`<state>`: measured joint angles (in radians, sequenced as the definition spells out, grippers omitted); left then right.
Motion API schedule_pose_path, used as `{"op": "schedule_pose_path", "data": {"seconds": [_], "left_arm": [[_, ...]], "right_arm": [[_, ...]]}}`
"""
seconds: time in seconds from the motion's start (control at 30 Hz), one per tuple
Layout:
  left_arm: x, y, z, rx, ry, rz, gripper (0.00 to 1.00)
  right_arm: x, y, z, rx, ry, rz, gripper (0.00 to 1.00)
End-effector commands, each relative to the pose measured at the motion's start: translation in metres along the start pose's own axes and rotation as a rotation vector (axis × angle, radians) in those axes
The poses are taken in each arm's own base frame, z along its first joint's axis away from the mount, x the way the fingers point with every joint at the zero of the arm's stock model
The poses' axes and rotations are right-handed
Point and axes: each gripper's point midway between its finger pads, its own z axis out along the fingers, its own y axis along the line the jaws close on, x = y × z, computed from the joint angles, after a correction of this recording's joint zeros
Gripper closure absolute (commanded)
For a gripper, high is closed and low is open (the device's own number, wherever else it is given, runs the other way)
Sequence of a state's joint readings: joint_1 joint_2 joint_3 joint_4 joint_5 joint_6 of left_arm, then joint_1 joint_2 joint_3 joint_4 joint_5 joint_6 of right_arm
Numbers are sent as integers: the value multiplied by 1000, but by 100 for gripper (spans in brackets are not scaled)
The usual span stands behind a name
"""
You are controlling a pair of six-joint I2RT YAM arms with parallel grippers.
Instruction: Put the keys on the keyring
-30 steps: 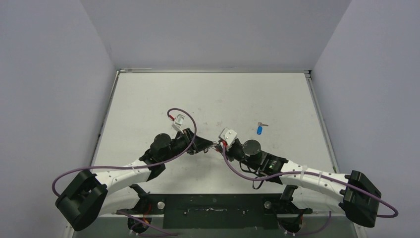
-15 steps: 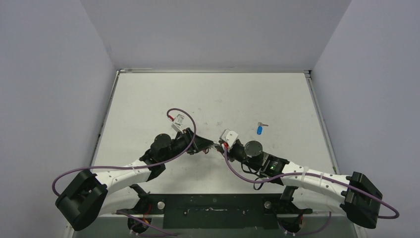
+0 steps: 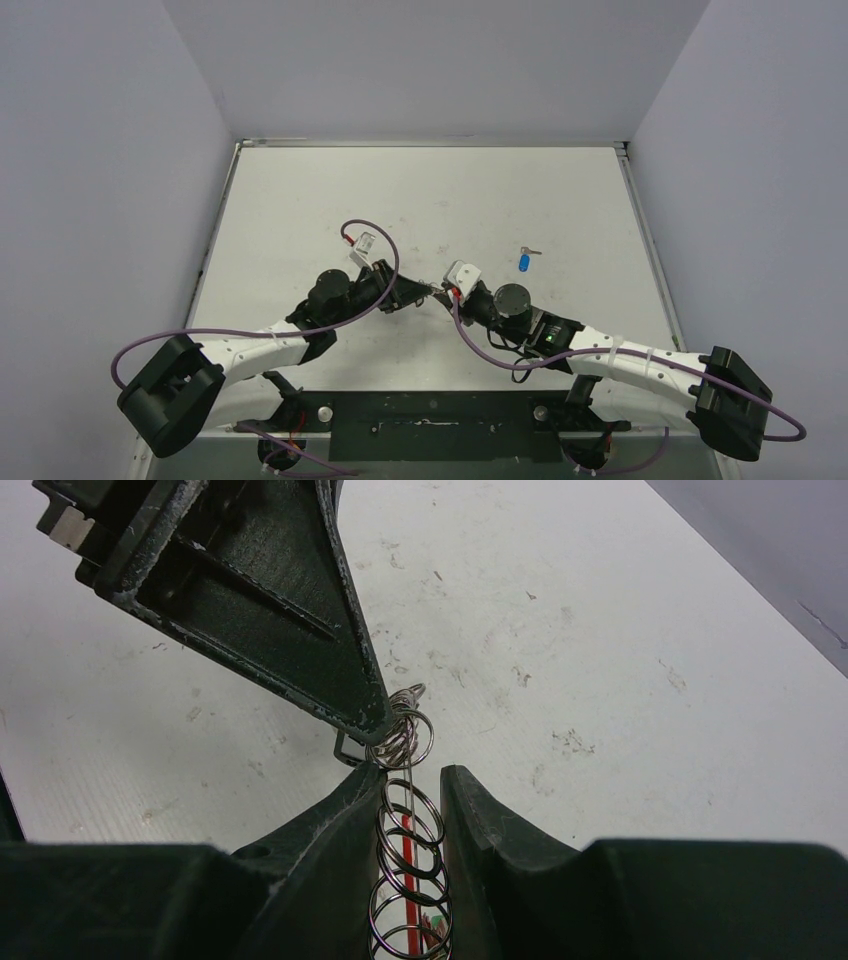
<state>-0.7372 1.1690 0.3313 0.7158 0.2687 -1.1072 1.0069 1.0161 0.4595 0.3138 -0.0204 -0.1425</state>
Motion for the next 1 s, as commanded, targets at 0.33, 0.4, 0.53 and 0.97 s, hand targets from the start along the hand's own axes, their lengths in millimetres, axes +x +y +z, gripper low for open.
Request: {"op": "schedule_pose_path", "data": {"seconds": [0.33,0.4,0.53,0.97], "left_arm": [[-19,-46,4,152,-58,55,81],[-19,-49,5,167,-56,54,81],[-19,-57,5,199,-57,62,81],[-15,-72,1,229,-46,91,89]], "right_arm": [[-33,-1,1,-5,-118,-1,100],[-32,-1,1,-6,-115,-4,100],[-29,-1,1,-5,-107,-8,100],[-28,-1,3,-5,-99,-12,100]]}}
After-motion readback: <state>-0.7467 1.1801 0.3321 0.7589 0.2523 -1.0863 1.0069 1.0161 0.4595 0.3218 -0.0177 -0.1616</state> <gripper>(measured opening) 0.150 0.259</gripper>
